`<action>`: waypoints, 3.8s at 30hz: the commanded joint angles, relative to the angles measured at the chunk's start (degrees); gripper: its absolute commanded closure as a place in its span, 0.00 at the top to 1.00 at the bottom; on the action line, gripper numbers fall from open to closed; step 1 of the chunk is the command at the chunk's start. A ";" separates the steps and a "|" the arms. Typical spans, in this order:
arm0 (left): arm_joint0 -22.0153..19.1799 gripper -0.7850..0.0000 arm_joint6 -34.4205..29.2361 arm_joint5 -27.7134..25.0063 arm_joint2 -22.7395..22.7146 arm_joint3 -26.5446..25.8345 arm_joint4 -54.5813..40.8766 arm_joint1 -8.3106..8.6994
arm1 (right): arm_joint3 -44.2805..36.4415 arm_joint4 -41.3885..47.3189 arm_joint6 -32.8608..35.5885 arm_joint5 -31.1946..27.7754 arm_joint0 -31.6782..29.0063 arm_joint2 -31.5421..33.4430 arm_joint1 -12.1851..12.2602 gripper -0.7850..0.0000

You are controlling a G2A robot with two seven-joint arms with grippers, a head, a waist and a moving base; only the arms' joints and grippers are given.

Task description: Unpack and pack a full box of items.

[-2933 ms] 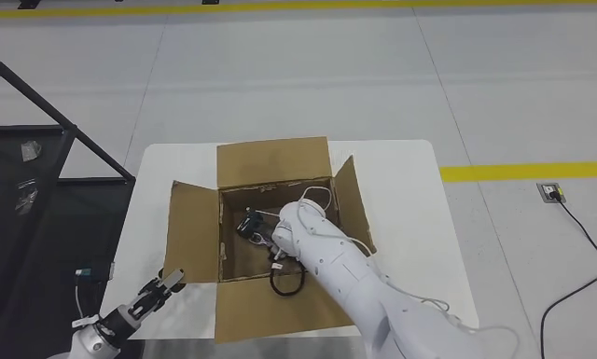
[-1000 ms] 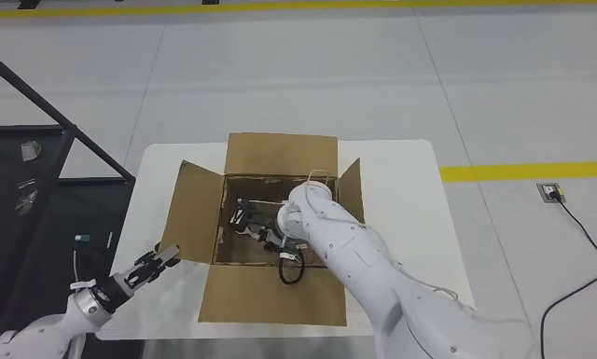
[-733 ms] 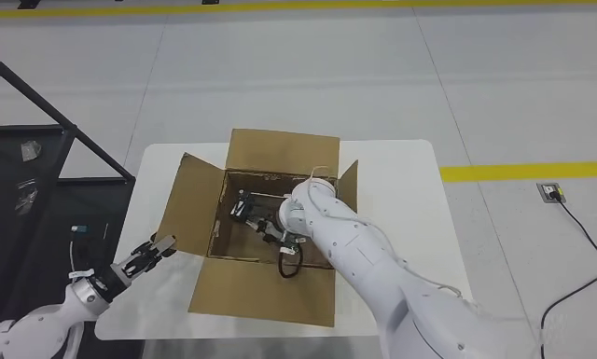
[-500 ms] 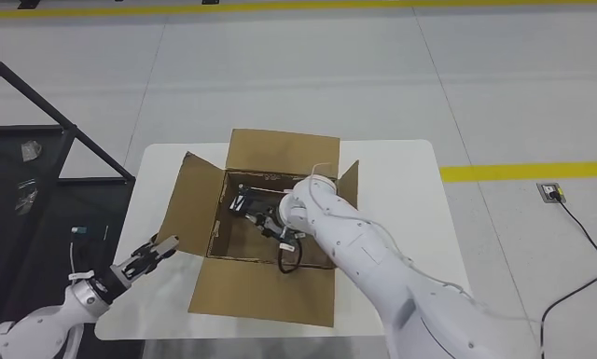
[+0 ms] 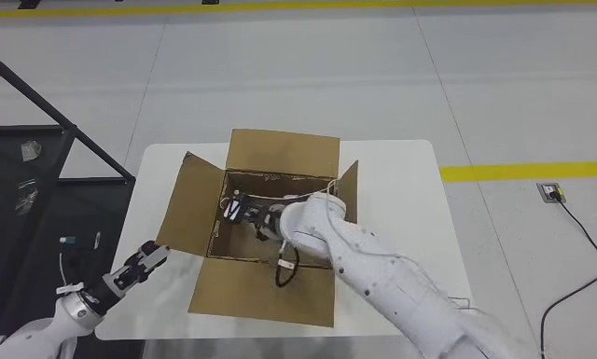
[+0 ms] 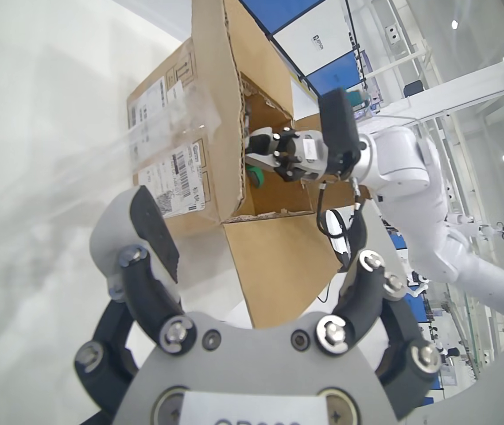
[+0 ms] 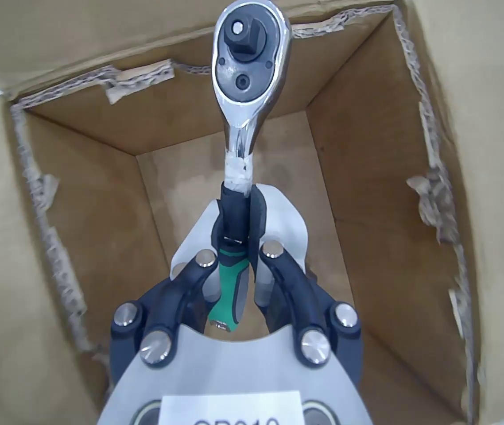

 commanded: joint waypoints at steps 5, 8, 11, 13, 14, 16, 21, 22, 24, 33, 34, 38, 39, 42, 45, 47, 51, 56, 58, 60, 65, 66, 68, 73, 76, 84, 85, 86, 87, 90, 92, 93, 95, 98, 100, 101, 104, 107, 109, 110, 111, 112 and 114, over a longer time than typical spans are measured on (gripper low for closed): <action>1.17 1.00 1.57 -0.01 0.28 -0.57 -0.34 0.02 | -31.10 -13.73 5.43 -0.04 -18.40 9.25 5.62 0.00; 1.62 1.00 2.29 0.05 0.58 -0.90 -0.16 0.02 | -35.31 -17.89 5.48 0.43 -21.26 9.97 6.21 0.00; 2.35 1.00 2.80 -0.29 0.59 -1.27 -0.12 0.05 | -35.76 -19.33 7.18 1.81 -21.47 9.70 6.15 0.00; 3.00 1.00 3.23 -0.57 0.39 -1.53 -0.14 0.06 | -35.76 -19.33 7.18 1.81 -21.47 9.70 6.15 0.00; 3.34 1.00 3.34 -0.79 0.29 -1.65 -0.23 0.07 | -35.76 -19.33 7.18 1.81 -21.47 9.70 6.15 0.00; 3.96 1.00 3.59 -1.05 0.07 -1.77 -0.53 0.08 | -35.76 -19.33 7.18 1.81 -21.47 9.70 6.15 0.00; 5.29 1.00 4.05 -1.84 0.00 -1.95 -0.89 0.10 | -35.71 -19.97 5.46 1.47 -22.23 9.41 6.20 0.00; 5.46 1.00 4.03 -1.95 0.05 -1.97 -0.81 0.11 | -36.38 -19.96 4.37 1.22 -22.48 9.50 6.21 0.00; 5.71 1.00 4.02 -2.13 0.08 -2.01 -0.56 0.15 | -38.93 -20.85 2.83 2.37 -23.30 10.71 6.36 0.00; 6.11 1.00 3.75 -2.44 0.21 -2.31 -0.33 0.36 | -63.81 -25.66 -3.98 7.92 -38.06 24.15 8.55 0.00; 6.17 1.00 3.72 -2.51 0.18 -2.27 -0.34 0.38 | -63.81 -25.07 -5.93 8.52 -39.32 26.77 8.74 0.00; 6.41 1.00 3.70 -2.79 0.16 -2.05 -0.45 0.46 | -63.81 -15.72 -10.16 7.12 -43.68 38.02 9.40 0.00; 6.48 1.00 3.69 -2.90 0.21 -2.06 -0.55 0.48 | -63.81 -13.03 -9.04 6.76 -45.06 41.23 9.59 0.00; 6.77 1.00 3.86 -3.36 0.34 -2.13 -0.98 0.49 | -63.81 -3.36 -3.78 5.44 -49.16 49.59 10.07 0.00; 6.91 1.00 4.24 -3.48 0.43 -1.86 -1.64 0.50 | -55.40 4.12 -1.46 4.92 -50.37 55.89 10.46 0.00; 6.92 1.00 4.18 -3.58 0.39 -1.55 -1.99 0.54 | -48.24 6.85 -0.13 3.98 -49.33 58.32 10.80 0.00; 6.93 1.00 4.07 -3.78 0.24 -1.16 -2.45 0.63 | -34.87 9.03 2.60 1.81 -44.37 58.38 11.41 0.00; 7.31 1.00 3.89 -4.24 0.24 -1.22 -2.74 0.71 | -21.49 7.76 1.57 1.09 -37.85 57.51 12.02 0.00; 7.55 1.00 3.87 -4.41 0.30 -1.18 -2.87 0.73 | -16.72 7.48 1.27 0.28 -35.41 57.29 12.30 0.00; 7.81 1.00 3.85 -4.70 0.26 -0.99 -2.95 0.75 | -12.21 6.90 1.78 0.35 -32.70 56.78 12.54 0.00; 8.37 1.00 4.10 -5.02 -0.13 -0.33 -3.28 0.82 | -2.11 5.65 2.41 0.70 -26.81 55.23 13.01 0.00; 8.47 1.00 4.13 -5.03 -0.18 -0.26 -3.42 0.83 | -0.35 5.65 1.78 0.86 -25.91 55.04 13.07 0.00; 8.66 1.00 4.18 -5.16 -0.26 -0.16 -3.58 0.85 | 3.21 5.15 1.27 0.82 -24.12 54.36 13.21 0.00; 9.01 1.00 4.34 -5.34 -0.27 -0.08 -3.50 0.90 | 10.18 4.67 0.26 0.88 -20.13 52.73 13.46 0.00; 9.11 1.00 4.52 -5.17 -0.28 -0.06 -3.47 0.93 | 12.93 4.31 -0.19 1.30 -18.62 51.78 13.57 0.00; 9.03 1.00 4.78 -4.67 -0.19 -0.15 -3.35 1.03 | 14.75 4.72 -2.35 0.96 -17.54 50.87 14.12 0.49; 8.99 1.00 4.79 -4.58 -0.15 -0.23 -3.26 1.04 | 13.43 4.58 -2.69 0.98 -17.95 50.94 14.25 0.49; 8.95 1.00 4.80 -4.52 -0.08 -0.31 -3.18 1.06 | 11.66 4.71 -3.05 0.98 -18.57 51.14 14.37 0.49; 8.89 1.00 4.78 -4.42 -0.01 -0.36 -3.05 1.07 | 9.29 4.89 -3.48 0.94 -19.43 51.43 14.52 0.49; 8.70 1.00 4.72 -4.10 0.17 -0.68 -2.72 1.12 | -2.01 5.64 -4.08 1.12 -23.58 52.80 14.98 0.54; 8.60 1.00 4.70 -3.92 0.28 -0.93 -2.41 1.16 | -12.91 6.52 -3.74 0.94 -27.57 53.60 15.23 0.55; 8.57 1.00 4.66 -3.87 0.36 -1.10 -2.25 1.17 | -18.96 6.52 -3.06 1.00 -29.67 53.82 15.35 0.55; 8.54 1.00 4.73 -3.83 0.48 -1.34 -2.03 1.19 | -30.78 6.45 -1.15 0.84 -33.50 53.51 15.53 0.55; 8.67 1.00 4.86 -3.90 0.66 -1.63 -1.72 1.21 | -47.13 5.33 2.91 -2.08 -36.21 50.27 15.80 0.54; 8.85 1.00 5.10 -4.16 0.65 -1.75 -1.80 1.21 | -54.02 3.99 5.88 -4.16 -35.82 46.85 15.96 0.54; 9.00 1.00 5.27 -4.33 0.60 -1.77 -1.95 1.20 | -56.28 3.72 7.28 -5.47 -34.96 44.59 16.00 0.57; 9.79 1.00 5.99 -5.11 0.05 -1.79 -2.66 1.17 | -58.39 4.41 11.58 -9.35 -29.73 36.50 15.89 0.66; 10.99 1.00 6.65 -6.30 -1.11 -1.94 -3.70 1.16 | -55.21 5.29 16.21 -10.92 -21.28 27.27 15.22 0.65; 11.98 1.00 7.15 -7.50 -1.99 -2.09 -3.20 1.15 | -49.77 6.60 19.17 -10.68 -14.37 20.86 14.32 0.73; 12.48 1.00 7.26 -7.85 -2.23 -2.21 -3.30 1.13 | -45.92 8.24 19.77 -9.94 -10.79 17.71 13.65 0.75; 12.88 1.00 7.40 -8.07 -2.45 -2.31 -3.57 1.11 | -41.43 9.44 20.48 -9.30 -7.01 14.52 12.88 0.74; 13.23 1.00 7.53 -8.24 -2.66 -2.35 -3.80 1.10 | -36.70 10.36 20.81 -8.50 -3.26 11.33 11.99 0.72; 13.80 1.00 7.89 -8.52 -3.07 -2.29 -4.41 1.07 | -26.72 13.15 20.03 -7.31 3.43 5.07 9.87 0.71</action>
